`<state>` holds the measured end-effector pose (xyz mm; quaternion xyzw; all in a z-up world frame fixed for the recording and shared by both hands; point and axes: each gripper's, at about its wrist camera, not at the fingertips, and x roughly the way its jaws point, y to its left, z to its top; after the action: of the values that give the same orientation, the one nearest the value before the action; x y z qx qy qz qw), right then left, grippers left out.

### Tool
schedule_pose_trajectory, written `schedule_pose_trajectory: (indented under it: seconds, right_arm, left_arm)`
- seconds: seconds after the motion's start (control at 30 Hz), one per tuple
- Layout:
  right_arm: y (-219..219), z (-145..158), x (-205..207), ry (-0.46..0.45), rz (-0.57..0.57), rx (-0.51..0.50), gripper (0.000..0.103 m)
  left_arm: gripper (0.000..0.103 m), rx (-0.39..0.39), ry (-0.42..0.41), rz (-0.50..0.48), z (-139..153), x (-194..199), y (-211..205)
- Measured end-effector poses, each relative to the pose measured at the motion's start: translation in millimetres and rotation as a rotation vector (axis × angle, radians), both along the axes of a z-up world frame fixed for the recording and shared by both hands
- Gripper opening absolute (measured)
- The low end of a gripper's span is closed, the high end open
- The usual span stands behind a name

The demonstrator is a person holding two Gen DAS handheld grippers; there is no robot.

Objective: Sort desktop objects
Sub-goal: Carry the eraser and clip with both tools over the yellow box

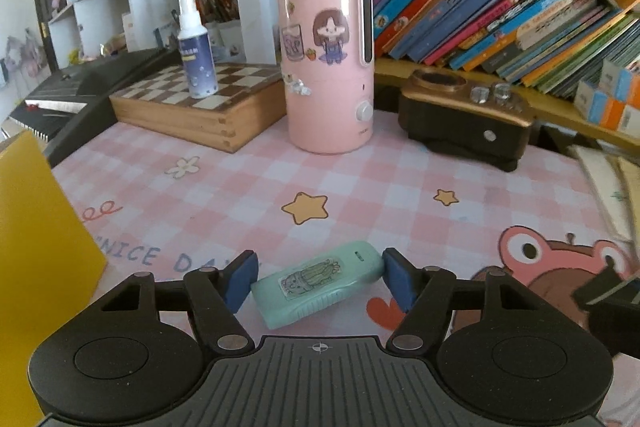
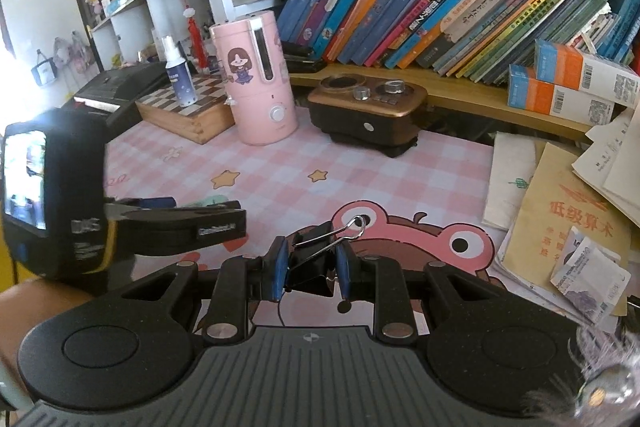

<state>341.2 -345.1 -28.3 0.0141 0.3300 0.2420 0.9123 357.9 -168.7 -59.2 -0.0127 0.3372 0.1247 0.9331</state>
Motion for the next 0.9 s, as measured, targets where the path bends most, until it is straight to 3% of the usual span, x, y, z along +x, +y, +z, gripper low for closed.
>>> schedule_pose_trajectory:
  seconds: [0.37,0.9]
  right_arm:
    - [8.7,10.9,-29.3,0.012,0.037,-0.006,0.023]
    - [31.4,35.1,-106.0,0.052,0.073,-0.004,0.023]
  left_arm:
    - [0.068,-0.058,-0.08,-0.091,43.5,-71.5,5.4]
    - [0.068,-0.054,-0.136,-0.188,84.4,-185.9,37.1]
